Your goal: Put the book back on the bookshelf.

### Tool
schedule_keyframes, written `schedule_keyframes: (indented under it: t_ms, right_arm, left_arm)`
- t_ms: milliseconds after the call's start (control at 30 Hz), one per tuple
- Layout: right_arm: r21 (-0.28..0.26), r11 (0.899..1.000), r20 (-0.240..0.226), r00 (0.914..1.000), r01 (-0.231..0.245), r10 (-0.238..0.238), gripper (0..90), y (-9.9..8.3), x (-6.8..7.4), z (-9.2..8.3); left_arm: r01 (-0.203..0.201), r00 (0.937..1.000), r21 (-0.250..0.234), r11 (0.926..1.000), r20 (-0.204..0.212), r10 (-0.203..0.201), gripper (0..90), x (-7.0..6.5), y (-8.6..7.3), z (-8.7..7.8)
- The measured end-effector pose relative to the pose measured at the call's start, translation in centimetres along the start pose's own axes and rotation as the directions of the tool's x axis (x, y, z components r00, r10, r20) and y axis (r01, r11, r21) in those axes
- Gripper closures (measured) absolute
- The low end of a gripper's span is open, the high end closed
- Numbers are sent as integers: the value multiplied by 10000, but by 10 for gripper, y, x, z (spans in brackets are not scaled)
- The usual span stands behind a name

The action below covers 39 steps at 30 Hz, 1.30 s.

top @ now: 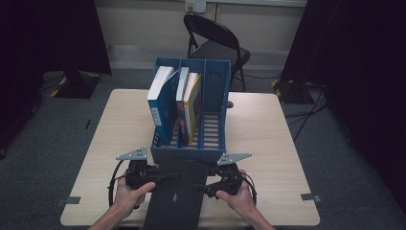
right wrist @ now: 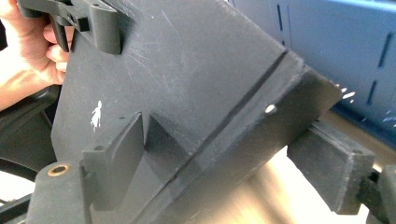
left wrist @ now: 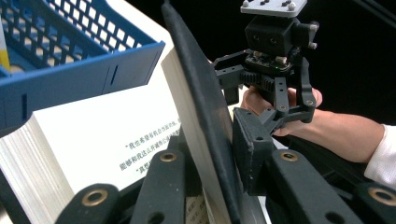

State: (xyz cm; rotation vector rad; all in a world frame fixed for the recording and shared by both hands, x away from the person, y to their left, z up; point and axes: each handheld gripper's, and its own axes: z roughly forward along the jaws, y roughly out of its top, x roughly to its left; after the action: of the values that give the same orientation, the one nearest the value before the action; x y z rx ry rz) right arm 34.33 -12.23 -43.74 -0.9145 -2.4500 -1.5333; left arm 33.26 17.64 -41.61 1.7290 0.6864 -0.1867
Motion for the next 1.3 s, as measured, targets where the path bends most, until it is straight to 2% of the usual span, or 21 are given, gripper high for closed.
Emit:
schedule_keyframes:
  t_ms: [167, 233, 433, 633, 767, 833, 900, 967, 1067, 1167, 1300]
  right_arm:
    - [-260, 9996, 43, 10000, 90, -89, 226, 5, 1, -7]
    - [-382, 9992, -69, 9999, 92, -95, 248, 7, 2, -9]
    - [-625, 9978, -28, 9997, 240, -242, 279, 15, 5, -11]
    - [-1251, 9899, 385, 9973, 662, -618, 341, 30, 7, -23]
    - [-1446, 9867, 502, 9964, 743, -677, 371, 36, 7, -27]
    - [-1753, 9821, 488, 9969, 686, -610, 397, 39, 7, -28]
    - [-1764, 9800, 733, 9941, 922, -804, 405, 44, 10, -29]
    - [-1834, 9782, 771, 9934, 974, -845, 411, 47, 10, -30]
    - [-1917, 9764, 754, 9934, 992, -861, 419, 47, 10, -30]
    - [-1974, 9750, 664, 9937, 1016, -901, 441, 45, 11, -32]
    - [-1980, 9737, 706, 9924, 1127, -1005, 447, 43, 14, -33]
  left_arm:
    - [-150, 9999, -79, 9999, -59, 150, 739, -5, 4, -2]
    - [-227, 9997, -91, 9997, -71, 226, 739, -6, 4, -4]
    - [-15, 10000, -404, 9992, 1, 15, 733, -3, 8, -10]
    - [-418, 9989, -595, 9973, -212, 406, 738, -6, 19, -10]
    - [-415, 9989, -674, 9969, -227, 401, 737, -5, 22, -10]
    - [-399, 9989, -971, 9945, -275, 374, 731, -2, 20, -10]
    - [-624, 9974, -925, 9938, -414, 588, 719, -2, 22, -10]
    - [-763, 9960, -961, 9924, -537, 714, 718, -3, 23, -11]
    - [-620, 9973, -1025, 9928, -452, 576, 709, -2, 19, -12]
    - [-708, 9964, -937, 9931, -525, 661, 697, -3, 14, -17]
    - [-1032, 9908, -774, 9916, -958, 957, 672, -8, 11, -19]
